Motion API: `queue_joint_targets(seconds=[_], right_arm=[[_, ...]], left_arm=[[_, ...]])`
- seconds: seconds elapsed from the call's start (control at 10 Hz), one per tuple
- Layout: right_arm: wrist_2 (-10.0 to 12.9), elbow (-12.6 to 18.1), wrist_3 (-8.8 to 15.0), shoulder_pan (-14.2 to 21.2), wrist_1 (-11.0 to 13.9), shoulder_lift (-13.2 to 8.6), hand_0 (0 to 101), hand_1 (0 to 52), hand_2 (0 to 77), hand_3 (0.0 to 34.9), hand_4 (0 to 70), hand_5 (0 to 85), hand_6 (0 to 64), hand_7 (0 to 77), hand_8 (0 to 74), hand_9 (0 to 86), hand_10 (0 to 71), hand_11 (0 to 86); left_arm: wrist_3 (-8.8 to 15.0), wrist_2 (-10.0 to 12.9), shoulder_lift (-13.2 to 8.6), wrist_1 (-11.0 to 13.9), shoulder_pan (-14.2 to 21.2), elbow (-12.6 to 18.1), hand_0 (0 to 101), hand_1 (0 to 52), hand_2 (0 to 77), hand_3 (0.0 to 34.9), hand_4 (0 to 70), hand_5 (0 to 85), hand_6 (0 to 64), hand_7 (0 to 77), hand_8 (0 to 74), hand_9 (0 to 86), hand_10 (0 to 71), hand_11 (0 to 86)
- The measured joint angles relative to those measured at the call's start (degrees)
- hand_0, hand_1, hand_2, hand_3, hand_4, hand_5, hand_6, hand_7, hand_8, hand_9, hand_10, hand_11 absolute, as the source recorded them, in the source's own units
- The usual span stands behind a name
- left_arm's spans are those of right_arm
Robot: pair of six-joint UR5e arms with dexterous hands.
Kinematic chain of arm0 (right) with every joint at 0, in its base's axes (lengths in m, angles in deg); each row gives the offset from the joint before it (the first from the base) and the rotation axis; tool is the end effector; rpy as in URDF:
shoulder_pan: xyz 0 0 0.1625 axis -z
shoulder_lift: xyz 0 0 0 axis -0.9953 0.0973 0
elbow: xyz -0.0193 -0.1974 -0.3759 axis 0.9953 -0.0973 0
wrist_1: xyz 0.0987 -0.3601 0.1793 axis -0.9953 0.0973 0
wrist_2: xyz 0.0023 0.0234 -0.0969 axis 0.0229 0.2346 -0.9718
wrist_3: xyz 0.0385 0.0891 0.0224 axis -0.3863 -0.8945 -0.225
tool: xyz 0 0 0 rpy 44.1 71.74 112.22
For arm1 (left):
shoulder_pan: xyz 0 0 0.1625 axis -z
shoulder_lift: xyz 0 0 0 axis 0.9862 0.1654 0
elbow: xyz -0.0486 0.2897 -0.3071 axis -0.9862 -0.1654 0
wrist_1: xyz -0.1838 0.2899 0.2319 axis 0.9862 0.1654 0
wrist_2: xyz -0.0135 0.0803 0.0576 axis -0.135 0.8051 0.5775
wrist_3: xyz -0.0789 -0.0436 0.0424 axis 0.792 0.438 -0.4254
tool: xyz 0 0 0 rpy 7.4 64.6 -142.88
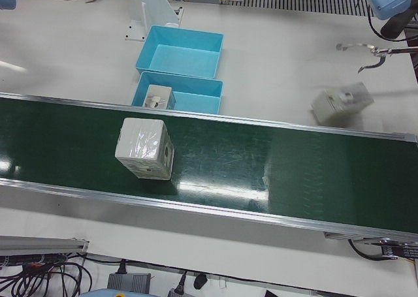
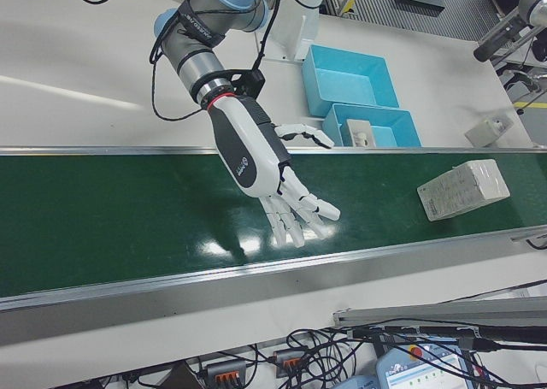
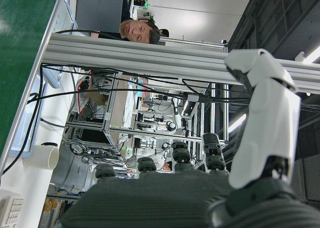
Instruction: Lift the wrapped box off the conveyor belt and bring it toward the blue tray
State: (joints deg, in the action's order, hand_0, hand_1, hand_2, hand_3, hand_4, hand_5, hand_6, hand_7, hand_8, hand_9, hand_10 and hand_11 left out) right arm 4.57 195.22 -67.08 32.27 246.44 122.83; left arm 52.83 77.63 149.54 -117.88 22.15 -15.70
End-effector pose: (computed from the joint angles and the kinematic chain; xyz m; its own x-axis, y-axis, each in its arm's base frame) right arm -0.2369 -0.5825 0.3177 -0.9697 0.2189 0.1087 -0.0318 0.3279 -0.9442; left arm -0.2172 -0.5079 0.5435 -0.9743 -0.0864 0.2080 -0.1946 -0.1416 -0.9706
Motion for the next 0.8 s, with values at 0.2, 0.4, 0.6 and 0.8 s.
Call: queue_joint_targets(seconds=[0.2,0.4,0.6,0.8], right_arm=[[0.0,-0.2,0.1,0.3,0.0,-0.1,39,22.9,43.6,21.3,0.0,13.6,0.0,0.5,1.6,1.6,0.5,1.1],[0.0,-0.3,0.1,0.3,0.0,-0.1,46,11.5,43.1,24.8,0.0,2.2,0.0,0.0,0.0,1.6,0.5,1.6],[0.0,-0.4,0.1,0.4,0.1,-0.2,45,11.5,8.7,21.8,0.0,4.9,0.0,0.0,0.0,1.6,0.0,1.6],[0.1,-0.4,0.1,0.4,0.1,-0.1,45,11.5,8.7,18.4,0.0,4.9,0.0,0.5,0.0,1.6,0.5,1.1]], left_arm=[[0.0,0.0,0.0,0.0,0.0,0.0,0,0.0,0.5,0.0,0.0,1.1,0.0,0.0,0.0,0.0,0.5,0.0],[0.0,0.0,0.0,0.0,0.0,0.0,0,0.0,0.5,0.0,0.0,1.1,0.0,0.5,0.0,0.0,0.5,0.0],[0.0,0.0,0.0,0.0,0.0,0.0,0,0.0,0.5,0.0,0.0,1.1,0.0,0.0,0.0,0.0,0.5,0.0],[0.0,0.0,0.0,0.0,0.0,0.0,0,0.0,1.1,0.0,0.0,1.1,0.0,0.0,0.0,0.0,0.5,0.0]])
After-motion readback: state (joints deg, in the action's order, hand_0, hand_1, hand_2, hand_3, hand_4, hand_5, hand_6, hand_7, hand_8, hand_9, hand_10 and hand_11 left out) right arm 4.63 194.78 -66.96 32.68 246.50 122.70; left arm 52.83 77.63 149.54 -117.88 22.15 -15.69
